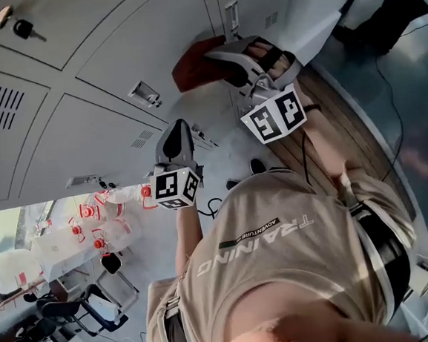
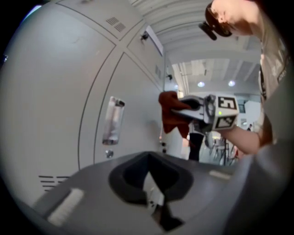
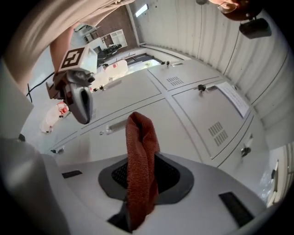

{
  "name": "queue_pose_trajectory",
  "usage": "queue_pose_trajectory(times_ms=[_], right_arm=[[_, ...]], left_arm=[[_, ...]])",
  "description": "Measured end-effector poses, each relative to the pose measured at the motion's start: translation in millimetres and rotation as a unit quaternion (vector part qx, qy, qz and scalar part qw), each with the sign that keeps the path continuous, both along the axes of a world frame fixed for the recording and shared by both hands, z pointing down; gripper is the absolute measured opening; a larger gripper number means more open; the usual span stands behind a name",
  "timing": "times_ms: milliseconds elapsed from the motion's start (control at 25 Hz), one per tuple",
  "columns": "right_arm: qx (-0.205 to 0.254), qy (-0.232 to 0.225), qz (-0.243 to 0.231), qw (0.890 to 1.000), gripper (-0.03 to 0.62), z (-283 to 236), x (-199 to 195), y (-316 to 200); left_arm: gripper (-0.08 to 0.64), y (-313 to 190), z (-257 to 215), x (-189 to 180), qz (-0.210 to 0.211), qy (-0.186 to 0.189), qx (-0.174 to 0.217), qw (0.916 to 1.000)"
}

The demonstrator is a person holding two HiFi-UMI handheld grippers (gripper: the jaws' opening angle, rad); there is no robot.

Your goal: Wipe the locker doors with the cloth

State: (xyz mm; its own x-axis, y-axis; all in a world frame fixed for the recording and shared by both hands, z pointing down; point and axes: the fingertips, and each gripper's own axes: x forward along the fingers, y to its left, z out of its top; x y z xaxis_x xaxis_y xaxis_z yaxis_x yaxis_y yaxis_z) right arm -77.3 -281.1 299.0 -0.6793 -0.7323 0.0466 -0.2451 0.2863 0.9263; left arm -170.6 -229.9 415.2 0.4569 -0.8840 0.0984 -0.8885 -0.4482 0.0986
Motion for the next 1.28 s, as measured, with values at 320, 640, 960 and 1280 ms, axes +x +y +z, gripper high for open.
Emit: queue_pose_trajectory(times_ms=[320,640,960,1280], right_arm=[[0.118,-0.032,0.040,0.992,0.066,-120.4,22.0,-34.7],[0.133,-0.046,0.016,0.990,0.066,-127.1,9.6,-81.0],[0.077,-0.056,0.008,0.995,0.066,-56.3,16.7,-86.2],[-0.045,-0.024,-0.006,0.999,0.066,60.0,14.8,-88.7]], left_arm=[[0.006,-3.3,-0.2,-0.7,-0.009,-0.003,0.000,1.0000],[0.006,-4.3,6.7,-27.5,-0.057,-0.003,-0.012,0.9983],[0.006,-14.1,20.4,-31.1,-0.065,-0.014,-0.039,0.9970],[0.006,-34.0,28.8,-16.4,-0.048,-0.023,-0.053,0.9972]])
